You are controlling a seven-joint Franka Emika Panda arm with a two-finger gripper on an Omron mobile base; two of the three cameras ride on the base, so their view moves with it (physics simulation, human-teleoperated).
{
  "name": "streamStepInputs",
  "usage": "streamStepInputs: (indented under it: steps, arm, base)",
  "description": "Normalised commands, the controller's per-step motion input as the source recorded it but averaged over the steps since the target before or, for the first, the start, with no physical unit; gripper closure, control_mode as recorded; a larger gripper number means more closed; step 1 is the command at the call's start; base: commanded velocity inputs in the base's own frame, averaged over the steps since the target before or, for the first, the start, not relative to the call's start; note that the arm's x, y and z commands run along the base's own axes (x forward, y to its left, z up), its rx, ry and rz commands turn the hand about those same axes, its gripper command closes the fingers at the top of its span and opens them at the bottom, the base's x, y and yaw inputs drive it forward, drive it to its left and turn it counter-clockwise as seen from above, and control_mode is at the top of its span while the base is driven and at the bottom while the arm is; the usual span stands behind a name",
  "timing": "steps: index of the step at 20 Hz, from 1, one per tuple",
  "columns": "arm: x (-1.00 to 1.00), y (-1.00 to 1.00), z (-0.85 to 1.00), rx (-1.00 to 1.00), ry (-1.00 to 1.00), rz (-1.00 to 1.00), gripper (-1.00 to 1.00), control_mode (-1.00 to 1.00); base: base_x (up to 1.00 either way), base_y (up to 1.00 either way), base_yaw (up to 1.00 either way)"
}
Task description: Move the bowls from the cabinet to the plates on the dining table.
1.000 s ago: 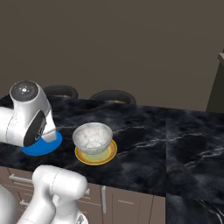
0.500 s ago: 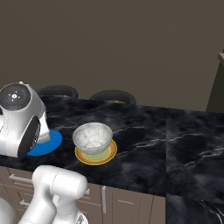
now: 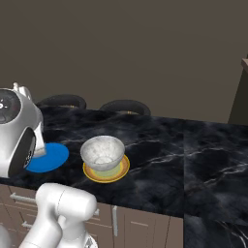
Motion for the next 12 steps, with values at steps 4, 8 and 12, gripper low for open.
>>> streamStepInputs:
  steps: [4,8,12]
  arm:
    - [-0.20,-0.15,0.24,0.06,0.02,-0.03,-1.00,-1.00]
    - [-0.22,-0.02,0.17,0.02,-0.01,-0.04,-1.00,-1.00]
    - [-0.20,-0.01,0.13,0.01,-0.02,-0.03,-1.00,-1.00]
  base:
    - [0.00,0.00,0.00]
    - [0.00,0.00,0.00]
    - [0.00,0.00,0.00]
